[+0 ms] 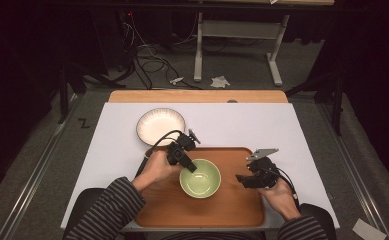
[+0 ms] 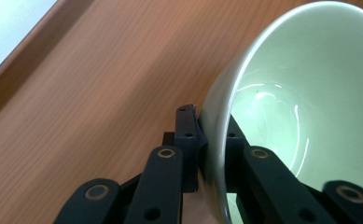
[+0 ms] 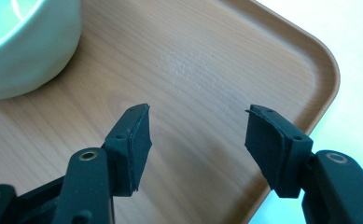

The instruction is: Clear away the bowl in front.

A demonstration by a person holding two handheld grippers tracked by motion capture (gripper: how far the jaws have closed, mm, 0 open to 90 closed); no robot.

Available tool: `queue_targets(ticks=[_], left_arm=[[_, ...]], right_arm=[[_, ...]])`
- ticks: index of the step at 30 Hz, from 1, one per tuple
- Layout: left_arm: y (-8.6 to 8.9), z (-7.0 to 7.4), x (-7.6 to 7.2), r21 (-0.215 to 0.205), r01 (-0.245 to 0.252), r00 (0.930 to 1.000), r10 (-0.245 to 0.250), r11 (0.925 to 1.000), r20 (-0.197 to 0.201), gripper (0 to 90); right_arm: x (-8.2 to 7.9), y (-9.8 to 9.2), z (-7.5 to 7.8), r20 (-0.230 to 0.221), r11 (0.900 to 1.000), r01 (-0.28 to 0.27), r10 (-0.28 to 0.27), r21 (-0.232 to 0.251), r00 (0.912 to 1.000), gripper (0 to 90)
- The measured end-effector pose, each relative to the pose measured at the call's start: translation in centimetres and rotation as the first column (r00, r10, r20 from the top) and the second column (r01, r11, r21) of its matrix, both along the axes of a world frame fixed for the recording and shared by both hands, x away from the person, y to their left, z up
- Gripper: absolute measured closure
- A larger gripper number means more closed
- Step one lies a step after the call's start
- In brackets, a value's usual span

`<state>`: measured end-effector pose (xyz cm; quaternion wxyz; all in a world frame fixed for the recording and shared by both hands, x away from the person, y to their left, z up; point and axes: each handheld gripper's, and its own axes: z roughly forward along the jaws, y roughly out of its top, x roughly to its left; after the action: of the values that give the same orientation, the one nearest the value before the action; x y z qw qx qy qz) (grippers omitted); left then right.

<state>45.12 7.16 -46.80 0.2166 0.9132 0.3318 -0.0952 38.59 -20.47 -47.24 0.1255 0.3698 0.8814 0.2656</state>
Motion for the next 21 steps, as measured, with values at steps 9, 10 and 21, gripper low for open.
queue_targets(ticks=[9, 10, 21], left_arm=[[0.05, -0.23, 0.11, 0.003, -0.008, 0.9999, 0.008, 1.0, -0.009, 82.4], [0.06, -0.24, 0.11, 0.001, -0.008, 0.9999, 0.008, 1.0, -0.01, 82.0], [-0.13, -0.32, 0.03, -0.003, 0.0, 0.9998, 0.0, 1.0, -0.021, 73.9]], right_arm=[[-0.02, 0.06, -0.07, -0.008, 1.0, 0.004, -0.004, 0.003, 1.0, 41.6], [-0.02, 0.06, -0.08, -0.009, 1.0, 0.003, -0.003, 0.002, 1.0, 41.6], [-0.02, 0.07, -0.09, -0.009, 1.0, 0.0, 0.0, 0.002, 1.0, 41.6]])
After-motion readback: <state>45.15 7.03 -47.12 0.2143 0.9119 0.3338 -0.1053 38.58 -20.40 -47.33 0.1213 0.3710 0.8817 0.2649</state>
